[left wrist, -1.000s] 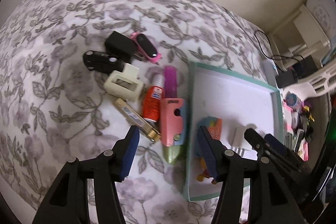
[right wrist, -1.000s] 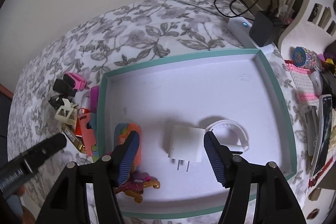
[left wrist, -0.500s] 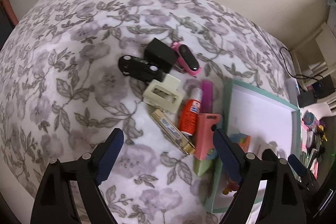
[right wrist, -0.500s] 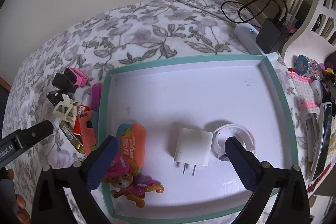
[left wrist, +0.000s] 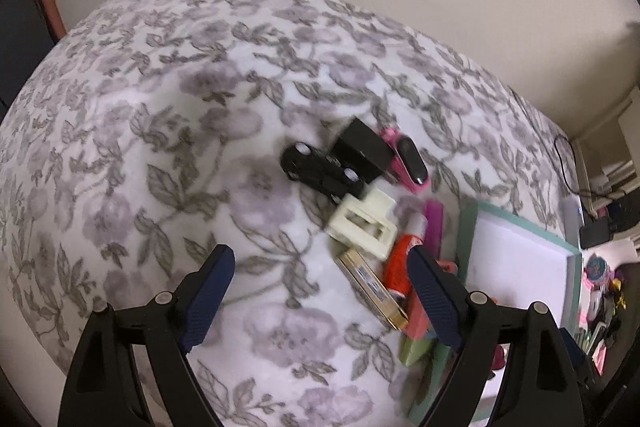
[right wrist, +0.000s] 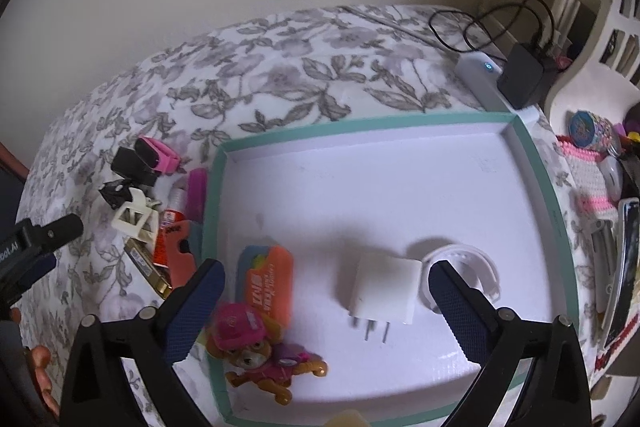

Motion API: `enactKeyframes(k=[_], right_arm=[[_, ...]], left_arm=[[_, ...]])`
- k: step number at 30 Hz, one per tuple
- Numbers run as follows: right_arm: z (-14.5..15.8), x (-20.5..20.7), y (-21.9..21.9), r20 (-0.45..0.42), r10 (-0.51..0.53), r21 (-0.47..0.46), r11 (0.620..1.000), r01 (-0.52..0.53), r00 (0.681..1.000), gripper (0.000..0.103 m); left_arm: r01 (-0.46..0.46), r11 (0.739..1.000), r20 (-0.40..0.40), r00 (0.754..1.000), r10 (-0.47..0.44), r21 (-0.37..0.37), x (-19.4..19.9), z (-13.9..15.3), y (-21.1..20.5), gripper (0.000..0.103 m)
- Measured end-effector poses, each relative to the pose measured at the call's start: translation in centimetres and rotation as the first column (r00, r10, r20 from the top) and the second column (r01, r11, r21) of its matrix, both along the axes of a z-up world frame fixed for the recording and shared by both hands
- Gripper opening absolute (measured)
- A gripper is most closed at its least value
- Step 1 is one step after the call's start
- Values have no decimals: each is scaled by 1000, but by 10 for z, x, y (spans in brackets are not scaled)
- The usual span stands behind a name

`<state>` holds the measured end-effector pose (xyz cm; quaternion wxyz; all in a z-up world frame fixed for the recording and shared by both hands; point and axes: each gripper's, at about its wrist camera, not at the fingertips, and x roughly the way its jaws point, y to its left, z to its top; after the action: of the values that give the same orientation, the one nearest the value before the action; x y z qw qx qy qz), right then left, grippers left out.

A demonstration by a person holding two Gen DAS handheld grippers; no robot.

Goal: Organize rigid objects
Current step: 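Move both open grippers back over the pile of objects, then grasp the pink fitness band with the right gripper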

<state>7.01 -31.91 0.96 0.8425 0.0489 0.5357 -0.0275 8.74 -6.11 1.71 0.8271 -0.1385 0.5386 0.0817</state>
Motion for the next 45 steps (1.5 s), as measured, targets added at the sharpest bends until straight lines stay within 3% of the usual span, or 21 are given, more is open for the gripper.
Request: enactKeyframes(k=[9, 16, 20, 28, 42, 45], right_arm=[[8, 12, 32, 46, 83, 47, 995, -85, 995, 103], [17, 40, 59, 70, 119, 97, 987, -126, 990, 103], [15, 62, 72, 66, 128, 123, 983, -135, 990, 103], [-4, 100, 90, 46, 139, 192, 971, -145, 989, 103], [-35, 131, 113, 49, 166, 253, 952, -173, 985, 97], [-40, 134, 113, 41, 172, 277, 944, -177, 984, 90]], left_arm=[[-34, 999, 35, 999, 35, -12, 15, 11, 31, 88], [-46, 998, -22, 999, 46, -32, 34, 1, 46, 88], [-90, 993, -55, 995, 86, -81, 49, -9, 57, 88], [-156, 974, -108, 984, 140, -162, 82, -37, 70, 88], [-135, 977, -72, 990, 124, -164, 110, -50, 71, 88], [-142, 975, -70, 989, 132, -170, 109, -51, 73, 88]])
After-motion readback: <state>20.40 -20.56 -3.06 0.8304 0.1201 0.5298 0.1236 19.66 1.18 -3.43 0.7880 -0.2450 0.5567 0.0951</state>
